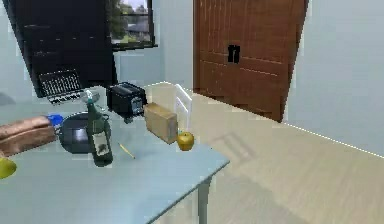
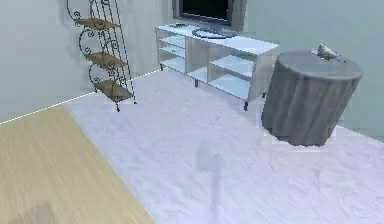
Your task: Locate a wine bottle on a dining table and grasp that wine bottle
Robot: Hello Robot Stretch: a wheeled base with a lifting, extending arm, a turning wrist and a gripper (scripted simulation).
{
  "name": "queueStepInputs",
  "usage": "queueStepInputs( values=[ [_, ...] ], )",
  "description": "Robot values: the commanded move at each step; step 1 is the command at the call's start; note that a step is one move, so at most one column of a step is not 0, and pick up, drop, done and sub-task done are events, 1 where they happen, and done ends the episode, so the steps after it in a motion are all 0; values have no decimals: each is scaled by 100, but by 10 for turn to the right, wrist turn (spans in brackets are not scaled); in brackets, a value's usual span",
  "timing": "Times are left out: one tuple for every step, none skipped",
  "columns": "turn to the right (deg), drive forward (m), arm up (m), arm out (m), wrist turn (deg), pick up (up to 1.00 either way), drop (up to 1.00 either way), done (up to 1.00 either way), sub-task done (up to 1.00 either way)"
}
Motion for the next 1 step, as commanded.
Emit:
queueStepInputs(
  values=[
    [-450, 0, 0, 0, 0, 0, 0, 0, 0]
  ],
)
